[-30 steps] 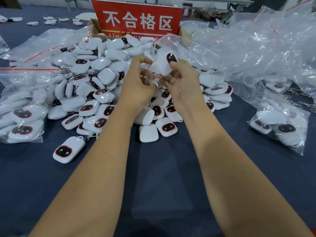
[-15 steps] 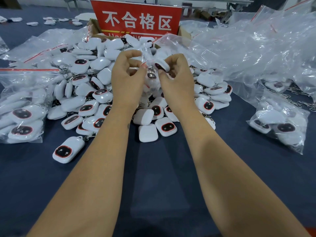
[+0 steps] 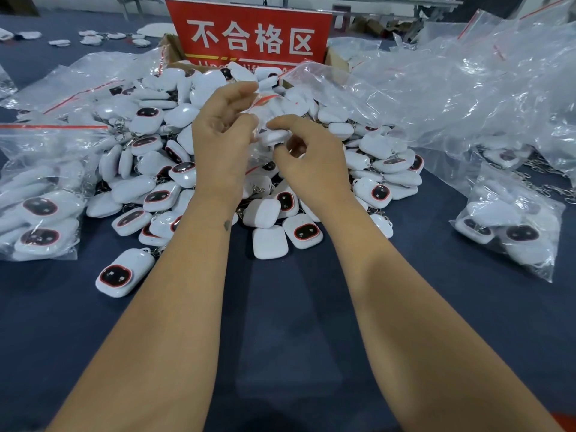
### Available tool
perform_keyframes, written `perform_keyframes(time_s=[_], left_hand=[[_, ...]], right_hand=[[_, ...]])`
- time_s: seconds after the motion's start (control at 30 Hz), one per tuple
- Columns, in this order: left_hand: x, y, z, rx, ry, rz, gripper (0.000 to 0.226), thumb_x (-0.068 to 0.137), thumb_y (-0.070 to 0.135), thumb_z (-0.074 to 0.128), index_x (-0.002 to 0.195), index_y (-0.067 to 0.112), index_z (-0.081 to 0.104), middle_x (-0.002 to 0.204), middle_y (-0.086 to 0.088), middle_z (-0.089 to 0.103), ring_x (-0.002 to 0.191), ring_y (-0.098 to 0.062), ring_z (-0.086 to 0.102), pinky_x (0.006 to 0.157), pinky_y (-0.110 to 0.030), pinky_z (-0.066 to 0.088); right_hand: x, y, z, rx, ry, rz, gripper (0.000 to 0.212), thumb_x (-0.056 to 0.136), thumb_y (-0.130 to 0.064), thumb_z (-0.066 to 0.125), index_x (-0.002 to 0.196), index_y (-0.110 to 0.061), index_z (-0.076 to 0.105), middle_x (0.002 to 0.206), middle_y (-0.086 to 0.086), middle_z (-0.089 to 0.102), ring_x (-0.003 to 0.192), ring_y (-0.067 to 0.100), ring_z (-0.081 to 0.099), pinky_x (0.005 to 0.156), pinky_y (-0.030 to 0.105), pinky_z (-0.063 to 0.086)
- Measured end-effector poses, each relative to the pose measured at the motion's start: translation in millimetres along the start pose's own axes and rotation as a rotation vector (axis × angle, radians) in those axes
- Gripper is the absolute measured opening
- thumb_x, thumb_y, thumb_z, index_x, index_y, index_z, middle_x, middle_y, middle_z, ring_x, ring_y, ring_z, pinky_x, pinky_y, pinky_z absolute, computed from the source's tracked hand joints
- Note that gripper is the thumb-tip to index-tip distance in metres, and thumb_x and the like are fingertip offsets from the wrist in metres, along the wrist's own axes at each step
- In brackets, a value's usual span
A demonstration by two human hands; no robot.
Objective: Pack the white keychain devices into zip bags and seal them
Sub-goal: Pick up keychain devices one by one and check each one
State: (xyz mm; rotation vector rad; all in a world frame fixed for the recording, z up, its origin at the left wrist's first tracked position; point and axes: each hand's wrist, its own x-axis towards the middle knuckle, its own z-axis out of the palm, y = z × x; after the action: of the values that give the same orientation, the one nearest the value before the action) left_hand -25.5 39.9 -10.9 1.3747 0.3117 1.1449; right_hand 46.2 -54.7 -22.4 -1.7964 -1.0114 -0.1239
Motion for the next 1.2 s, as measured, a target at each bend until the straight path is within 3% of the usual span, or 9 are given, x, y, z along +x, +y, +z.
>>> perform_keyframes(time_s=[0.23,0.43,0.6,0.77,0.83,0.9,1.0,1.13,1.2], left_hand=[[-2,-1,0,0.046,-0.075,0.003,0.038,0.077,-0.008,0.054,0.101,0.017,0.068,0.092,0.001,0.07,0.08,-0.002,0.063,0.063,-0.021,0.049],[-2,-5,1,0.104,-0.159,-0.087,0.032,0.084,-0.002,0.061,0.112,0.013,0.066,0.079,0.002,0.064,0.069,-0.011,0.059,0.063,-0.024,0.051],[-6,-3,5,0.082,-0.315,-0.105,0.026,0.086,-0.002,0.062,0.107,0.012,0.067,0.066,0.004,0.062,0.057,-0.011,0.058,0.059,-0.022,0.048],[-7,-1,6,0.058,-0.348,-0.12,0.026,0.086,0.0,0.06,0.101,0.019,0.069,0.074,-0.001,0.063,0.066,-0.013,0.059,0.069,-0.034,0.051],[-6,-3,7,0.103,-0.33,-0.128,0.029,0.089,-0.005,0.054,0.092,0.018,0.072,0.078,0.001,0.068,0.073,-0.013,0.062,0.074,-0.033,0.055],[-4,-6,7,0.168,-0.244,-0.171,0.038,0.089,-0.008,0.047,0.082,0.018,0.073,0.074,0.003,0.069,0.07,-0.009,0.062,0.069,-0.024,0.054],[1,-10,5,0.192,-0.101,-0.236,0.039,0.092,-0.01,0.041,0.086,0.015,0.071,0.077,0.003,0.066,0.058,0.006,0.057,0.06,-0.01,0.047],[3,-14,6,0.191,0.005,-0.258,0.036,0.095,-0.007,0.039,0.105,0.012,0.068,0.08,0.007,0.06,0.053,0.009,0.052,0.062,-0.008,0.047],[2,-15,7,0.239,0.021,-0.239,0.035,0.094,-0.003,0.046,0.115,0.015,0.066,0.082,0.009,0.058,0.049,0.009,0.049,0.057,-0.008,0.045]], right_hand=[[5,4,-4,-0.012,0.169,0.096,0.027,0.084,-0.008,0.058,0.105,-0.025,0.059,0.059,-0.008,0.047,0.057,0.011,0.049,0.06,0.033,0.046],[6,6,-7,0.013,0.323,0.148,0.025,0.084,-0.004,0.054,0.087,-0.028,0.046,0.05,-0.009,0.036,0.049,0.009,0.039,0.052,0.03,0.037],[9,6,-11,-0.029,0.273,0.222,0.031,0.079,-0.001,0.051,0.069,-0.031,0.053,0.068,-0.01,0.051,0.063,0.008,0.045,0.056,0.027,0.033],[10,5,-8,0.04,0.173,0.172,0.031,0.086,0.0,0.048,0.088,-0.015,0.075,0.094,0.003,0.067,0.086,0.011,0.055,0.073,0.018,0.042],[10,2,-7,0.222,0.18,0.21,0.032,0.087,0.004,0.047,0.093,-0.013,0.074,0.09,0.002,0.069,0.083,0.012,0.057,0.08,0.024,0.048],[12,0,-9,0.437,0.204,0.255,0.036,0.086,0.007,0.044,0.094,-0.021,0.065,0.079,0.001,0.065,0.071,0.014,0.058,0.071,0.031,0.052],[15,0,-13,0.642,0.252,0.332,0.041,0.082,0.011,0.038,0.096,-0.025,0.053,0.087,0.008,0.069,0.066,0.017,0.064,0.063,0.027,0.056],[15,10,-9,0.342,0.201,0.327,0.043,0.08,0.01,0.038,0.096,-0.026,0.055,0.099,0.0,0.064,0.082,0.011,0.061,0.066,0.016,0.049],[14,16,-6,0.116,0.096,0.272,0.04,0.084,0.006,0.045,0.108,-0.023,0.059,0.113,0.0,0.061,0.098,0.011,0.057,0.08,0.02,0.046]])
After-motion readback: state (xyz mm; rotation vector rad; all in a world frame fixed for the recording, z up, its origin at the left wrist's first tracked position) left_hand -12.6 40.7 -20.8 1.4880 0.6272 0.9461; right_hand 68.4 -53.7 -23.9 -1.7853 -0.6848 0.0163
